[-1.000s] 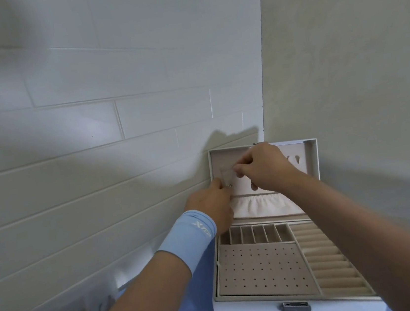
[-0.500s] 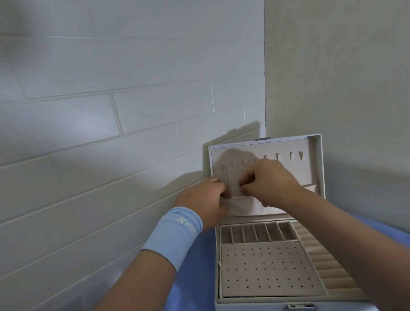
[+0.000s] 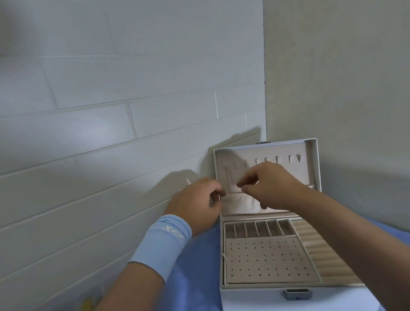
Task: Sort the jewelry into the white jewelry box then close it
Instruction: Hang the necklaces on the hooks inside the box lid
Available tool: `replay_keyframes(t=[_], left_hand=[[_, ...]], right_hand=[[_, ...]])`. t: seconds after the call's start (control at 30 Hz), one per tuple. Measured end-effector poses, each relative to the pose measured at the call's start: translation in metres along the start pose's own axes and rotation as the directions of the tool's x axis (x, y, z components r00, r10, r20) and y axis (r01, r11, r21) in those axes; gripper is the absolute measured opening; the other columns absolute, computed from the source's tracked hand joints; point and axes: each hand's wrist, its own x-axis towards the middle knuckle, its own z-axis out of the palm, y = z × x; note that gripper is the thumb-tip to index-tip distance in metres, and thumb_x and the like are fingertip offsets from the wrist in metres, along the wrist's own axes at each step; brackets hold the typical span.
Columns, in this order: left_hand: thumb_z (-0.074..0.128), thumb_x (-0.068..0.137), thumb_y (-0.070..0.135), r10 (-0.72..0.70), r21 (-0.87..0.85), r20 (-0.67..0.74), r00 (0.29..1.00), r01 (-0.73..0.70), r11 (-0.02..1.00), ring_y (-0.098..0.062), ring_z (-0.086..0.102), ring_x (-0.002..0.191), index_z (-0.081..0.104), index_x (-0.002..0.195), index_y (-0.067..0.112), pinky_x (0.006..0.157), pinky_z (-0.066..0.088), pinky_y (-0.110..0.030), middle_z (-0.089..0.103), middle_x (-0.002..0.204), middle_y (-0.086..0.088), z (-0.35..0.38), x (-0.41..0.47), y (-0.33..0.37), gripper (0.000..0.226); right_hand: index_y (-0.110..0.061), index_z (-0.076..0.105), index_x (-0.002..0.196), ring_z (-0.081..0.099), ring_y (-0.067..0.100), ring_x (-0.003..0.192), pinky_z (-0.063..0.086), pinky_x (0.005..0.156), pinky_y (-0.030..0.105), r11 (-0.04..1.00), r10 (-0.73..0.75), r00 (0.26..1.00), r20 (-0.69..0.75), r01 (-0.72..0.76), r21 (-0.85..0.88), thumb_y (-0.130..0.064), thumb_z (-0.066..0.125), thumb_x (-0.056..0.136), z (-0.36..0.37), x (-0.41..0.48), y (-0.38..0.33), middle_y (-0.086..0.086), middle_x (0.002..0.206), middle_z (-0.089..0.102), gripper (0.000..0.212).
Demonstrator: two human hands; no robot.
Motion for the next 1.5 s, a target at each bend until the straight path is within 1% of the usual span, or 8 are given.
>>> replay_keyframes(t=[0.13,0.43,0.8,1.07,1.2,1.27,1.37,1.5], left_hand=[[0.057,0.092,0.029,-0.042,-0.019,0.076,0.996,0.044,0.999,-0.011,0.057,0.081,0.06,0.094,0.031,0.076,0.047,-0.028,0.063,0.094,0.013,-0.011,-0.032,0.012,0.005],[0.067,0.087,0.04,-0.108,-0.009,0.37,0.923,0.12,0.993,-0.008,0.058,0.074,0.061,0.088,0.036,0.075,0.048,-0.026,0.062,0.086,0.013,-0.005,-0.114,0.033,0.008],[0.069,0.082,0.033,-0.16,0.146,0.304,0.939,0.12,0.982,-0.011,0.059,0.086,0.066,0.088,0.029,0.074,0.042,-0.023,0.066,0.092,0.012,0.009,-0.148,0.036,0.008],[0.069,0.083,0.034,-0.134,0.125,0.371,0.919,0.094,0.988,-0.009,0.063,0.093,0.075,0.095,0.031,0.078,0.048,-0.024,0.072,0.098,0.013,0.018,-0.15,0.026,0.013],[0.068,0.089,0.027,-0.111,-0.147,0.332,0.937,0.168,0.975,-0.009,0.061,0.082,0.072,0.092,0.024,0.078,0.048,-0.023,0.068,0.084,0.011,0.01,-0.146,0.019,0.006],[0.061,0.093,0.015,-0.146,-0.398,0.305,0.941,0.266,0.878,-0.012,0.064,0.078,0.068,0.086,0.016,0.075,0.048,-0.025,0.072,0.083,0.0,0.003,-0.144,0.02,0.01],[0.043,0.097,0.0,-0.208,-0.769,0.341,0.917,0.4,0.499,-0.018,0.066,0.076,0.056,0.078,0.01,0.076,0.049,-0.027,0.071,0.075,-0.005,-0.003,-0.139,0.032,0.026],[0.034,0.097,0.002,-0.209,-0.926,0.357,0.91,0.374,0.045,-0.025,0.065,0.071,0.05,0.076,0.008,0.079,0.054,-0.035,0.066,0.073,-0.012,-0.003,-0.138,0.044,0.027]], right_hand=[[-0.023,0.078,0.096,0.058,-0.01,0.051,0.044,0.06,0.013,0.997,-0.077,0.994,0.075,0.075,0.037,-0.016,0.068,0.092,-0.006,-0.039,-0.026,-0.011,0.092,0.074,0.013],[-0.018,0.078,0.086,0.064,0.012,0.049,0.053,0.064,0.023,0.989,-0.043,0.843,0.536,0.111,-0.094,-0.015,0.07,0.084,0.019,-0.131,-0.047,-0.001,0.081,0.077,0.009],[-0.026,0.078,0.095,0.064,0.017,0.088,0.048,0.07,0.027,0.832,-0.038,0.897,0.441,0.272,-0.483,-0.031,0.073,0.081,0.068,-0.157,-0.039,-0.006,0.092,0.073,0.015],[-0.021,0.073,0.071,0.056,-0.001,0.054,0.05,0.065,0.02,0.96,-0.066,0.901,0.428,0.174,-0.22,-0.027,0.073,0.085,0.04,-0.145,-0.035,-0.008,0.055,0.067,0.015],[-0.011,0.072,0.071,0.051,0.001,0.046,0.037,0.053,0.011,0.986,-0.093,0.901,0.423,0.142,-0.086,-0.026,0.072,0.09,0.03,-0.142,-0.034,-0.005,0.058,0.067,0.024],[-0.003,0.071,0.073,0.047,0.008,0.044,0.04,0.051,0.02,0.995,-0.099,0.918,0.384,0.102,0.011,-0.027,0.072,0.091,0.027,-0.139,-0.031,-0.001,0.059,0.066,0.03],[0.001,0.065,0.074,0.043,0.021,0.047,0.037,0.047,0.03,0.981,-0.082,0.93,0.359,0.013,0.192,-0.028,0.07,0.094,0.024,-0.136,-0.029,0.009,0.06,0.059,0.035],[0.004,0.06,0.077,0.048,0.021,0.061,0.041,0.063,0.034,0.936,-0.134,0.932,0.336,0.008,0.351,-0.022,0.064,0.099,0.022,-0.135,-0.032,0.006,0.064,0.057,0.034]])
